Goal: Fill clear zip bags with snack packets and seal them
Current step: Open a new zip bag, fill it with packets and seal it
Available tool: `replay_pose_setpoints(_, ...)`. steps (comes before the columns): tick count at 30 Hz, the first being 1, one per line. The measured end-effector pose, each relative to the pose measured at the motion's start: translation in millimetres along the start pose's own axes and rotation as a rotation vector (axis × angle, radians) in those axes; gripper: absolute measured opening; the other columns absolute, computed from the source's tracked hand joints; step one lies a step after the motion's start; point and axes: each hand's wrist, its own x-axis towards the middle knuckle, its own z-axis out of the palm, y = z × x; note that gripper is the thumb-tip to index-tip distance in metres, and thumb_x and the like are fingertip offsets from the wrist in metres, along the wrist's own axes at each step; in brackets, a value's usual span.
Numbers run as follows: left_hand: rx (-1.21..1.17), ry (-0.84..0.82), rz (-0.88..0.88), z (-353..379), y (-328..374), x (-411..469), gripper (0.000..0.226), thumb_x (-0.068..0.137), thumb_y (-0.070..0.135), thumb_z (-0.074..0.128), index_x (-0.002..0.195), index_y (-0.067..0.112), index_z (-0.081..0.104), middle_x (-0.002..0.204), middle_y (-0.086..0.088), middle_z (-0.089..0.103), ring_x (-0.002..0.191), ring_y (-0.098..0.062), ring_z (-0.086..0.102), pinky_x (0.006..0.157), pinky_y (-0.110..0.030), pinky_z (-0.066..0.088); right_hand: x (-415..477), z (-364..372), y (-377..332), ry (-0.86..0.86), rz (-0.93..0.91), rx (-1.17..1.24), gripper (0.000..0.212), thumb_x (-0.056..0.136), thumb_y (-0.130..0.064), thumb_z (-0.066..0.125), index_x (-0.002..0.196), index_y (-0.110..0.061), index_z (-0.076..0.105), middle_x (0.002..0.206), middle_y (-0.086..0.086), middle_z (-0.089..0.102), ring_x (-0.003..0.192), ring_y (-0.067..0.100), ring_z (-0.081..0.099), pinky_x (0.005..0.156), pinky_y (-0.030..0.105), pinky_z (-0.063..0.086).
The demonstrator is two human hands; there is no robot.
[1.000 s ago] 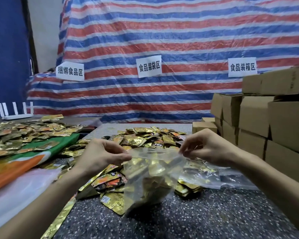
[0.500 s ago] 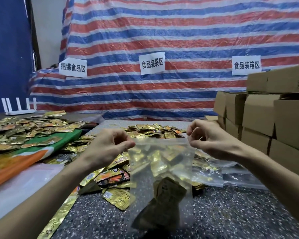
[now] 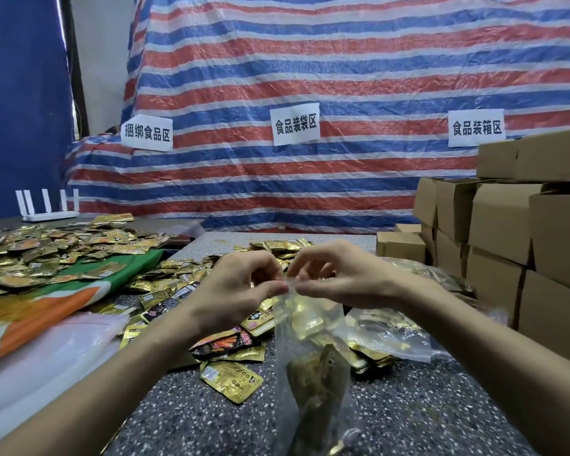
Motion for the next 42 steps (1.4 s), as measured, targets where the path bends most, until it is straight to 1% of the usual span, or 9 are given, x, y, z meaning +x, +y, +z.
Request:
replay_pose_setpoints(3, -0.002, -0.012, 0.008, -5, 0, -1, 0.006, 0.088, 0.011, 0.071, 0.084, 0.010, 0.066, 0.080, -0.004, 0.067, 0.075, -0.020, 0.062, 0.070, -0.039, 0.053, 2, -2, 0, -0.044, -0.029, 0.073, 0.010, 0.092, -0.021, 0.070, 0.098, -0.013, 0.075, 0.080, -0.012, 0.065, 0.067, -0.004, 0.053, 0.061, 0.014, 0.041)
replay_pose_setpoints(7, -0.034, 0.006, 0.003, -9, 3, 0, 0.007, 0.087, 0.014, 0.073, 0.085, 0.009, 0.069, 0.079, -0.010, 0.068, 0.072, -0.024, 0.062, 0.067, -0.038, 0.051, 7, -3, -1, -0.026, -0.027, 0.037, 0.011, 0.093, -0.023, 0.069, 0.097, -0.014, 0.074, 0.083, -0.012, 0.065, 0.070, -0.006, 0.055, 0.062, 0.013, 0.041)
replay_pose_setpoints(11, -0.045, 0.023, -0.041, -14, 4, 2, 0.011, 0.085, 0.019, 0.073, 0.085, 0.008, 0.071, 0.072, -0.007, 0.067, 0.059, -0.006, 0.053, 0.053, -0.021, 0.043, 8, -6, -3, -0.006, -0.007, 0.052, 0.010, 0.092, -0.023, 0.070, 0.094, -0.015, 0.074, 0.086, -0.007, 0.070, 0.078, 0.005, 0.063, 0.067, 0.018, 0.048)
replay_pose_setpoints(13, -0.050, -0.004, -0.072, -16, 4, 2, 0.013, 0.085, 0.022, 0.073, 0.086, 0.009, 0.072, 0.072, -0.002, 0.066, 0.059, -0.002, 0.054, 0.055, -0.017, 0.042, 8, -7, -3, -0.001, -0.001, 0.067, 0.010, 0.091, -0.023, 0.071, 0.093, -0.014, 0.076, 0.086, -0.002, 0.073, 0.081, 0.014, 0.067, 0.069, 0.023, 0.051)
replay_pose_setpoints(20, -0.066, -0.068, -0.094, -19, 4, -3, 0.013, 0.087, 0.022, 0.071, 0.090, 0.011, 0.074, 0.083, -0.007, 0.072, 0.078, -0.025, 0.067, 0.071, -0.043, 0.056, 7, -3, -3, 0.002, 0.021, 0.054, 0.010, 0.088, -0.027, 0.074, 0.092, -0.018, 0.077, 0.083, -0.006, 0.073, 0.076, 0.004, 0.064, 0.071, 0.026, 0.054)
replay_pose_setpoints(29, 0.041, 0.100, -0.076, -5, 6, -5, 0.007, 0.088, 0.014, 0.071, 0.082, 0.013, 0.069, 0.076, -0.006, 0.068, 0.074, -0.026, 0.063, 0.071, -0.047, 0.051, 10, 13, -10, 0.102, -0.037, -0.008, 0.006, 0.090, -0.020, 0.067, 0.089, -0.018, 0.073, 0.080, 0.002, 0.070, 0.073, 0.018, 0.063, 0.067, 0.039, 0.053)
replay_pose_setpoints(33, -0.046, 0.133, -0.077, -3, 4, -8, 0.008, 0.087, 0.013, 0.074, 0.079, 0.012, 0.071, 0.074, -0.005, 0.068, 0.067, -0.018, 0.060, 0.063, -0.038, 0.048, 6, 11, -9, 0.072, -0.039, 0.078, 0.009, 0.090, -0.019, 0.070, 0.092, -0.011, 0.074, 0.079, 0.008, 0.068, 0.067, 0.011, 0.054, 0.060, 0.029, 0.043)
replay_pose_setpoints(38, -0.113, 0.026, -0.091, -10, 1, -10, 0.013, 0.088, 0.024, 0.072, 0.083, 0.013, 0.075, 0.072, -0.004, 0.069, 0.064, -0.009, 0.058, 0.060, -0.030, 0.047, 2, 12, -9, 0.104, -0.022, 0.139, 0.006, 0.088, -0.016, 0.072, 0.085, -0.011, 0.075, 0.080, 0.016, 0.068, 0.069, 0.015, 0.054, 0.063, 0.046, 0.046)
replay_pose_setpoints(42, -0.049, -0.031, -0.046, -11, 2, -11, 0.016, 0.093, 0.026, 0.064, 0.086, 0.015, 0.073, 0.071, 0.003, 0.067, 0.065, -0.006, 0.061, 0.062, -0.026, 0.052, 4, 12, -10, 0.125, -0.042, 0.124, 0.008, 0.086, -0.019, 0.073, 0.084, -0.012, 0.077, 0.077, 0.020, 0.067, 0.066, 0.016, 0.052, 0.061, 0.046, 0.045)
